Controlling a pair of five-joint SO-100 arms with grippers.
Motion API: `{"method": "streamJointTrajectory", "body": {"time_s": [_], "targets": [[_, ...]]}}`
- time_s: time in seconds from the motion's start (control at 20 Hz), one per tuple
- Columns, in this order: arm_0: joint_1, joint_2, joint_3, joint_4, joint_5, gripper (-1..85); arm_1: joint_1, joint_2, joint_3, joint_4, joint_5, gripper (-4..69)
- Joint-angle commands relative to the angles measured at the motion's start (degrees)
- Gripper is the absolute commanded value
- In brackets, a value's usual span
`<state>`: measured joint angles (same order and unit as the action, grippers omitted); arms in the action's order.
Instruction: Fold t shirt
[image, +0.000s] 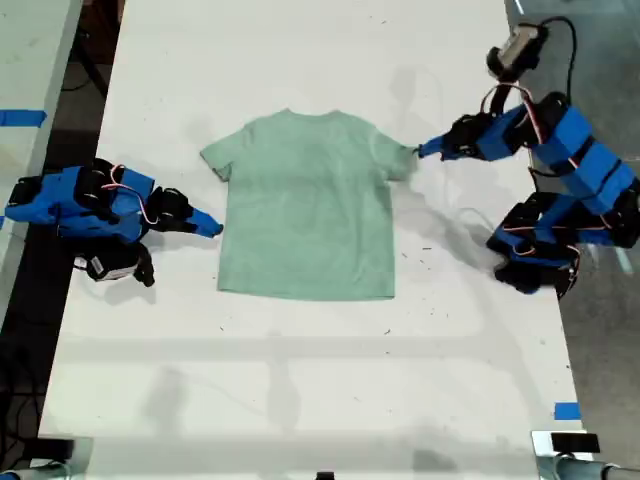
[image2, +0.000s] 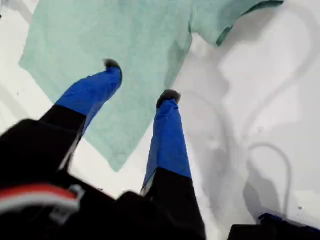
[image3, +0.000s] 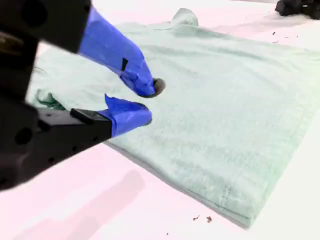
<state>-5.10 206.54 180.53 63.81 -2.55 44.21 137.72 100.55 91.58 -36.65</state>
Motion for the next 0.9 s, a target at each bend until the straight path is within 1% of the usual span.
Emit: {"method": "streamJointTrajectory", "body": {"time_s": [0.0,0.15,0.3,0.55,0.7,0.75,0.8,0.85], "targets": [[0.6,0.0,-0.4,0.1,-0.8,5.1,7.1,-12.7,-9.1,-4.6,-6.7,22.8],[0.6,0.0,-0.4,0.1,-0.8,5.1,11.1,-23.7,-5.5,-14.8,-9.9,22.5],[0.6,0.0,-0.4,0.1,-0.8,5.1,12.7,-36.0,-4.0,-25.3,-11.8,21.2],[0.6,0.0,-0.4,0.1,-0.8,5.1,14.5,-52.0,-5.4,-32.0,-11.5,17.6],[0.6,0.0,-0.4,0.1,-0.8,5.1,14.9,-56.4,-5.2,-33.8,-11.2,13.4],[0.6,0.0,-0.4,0.1,-0.8,5.1,14.9,-56.7,-5.0,-33.6,-10.4,5.6],[0.6,0.0,-0.4,0.1,-0.8,5.1,15.2,-56.3,-4.7,-33.3,-9.8,0.3],[0.6,0.0,-0.4,0.1,-0.8,5.1,15.2,-55.2,-4.6,-32.8,-9.8,0.3]]}}
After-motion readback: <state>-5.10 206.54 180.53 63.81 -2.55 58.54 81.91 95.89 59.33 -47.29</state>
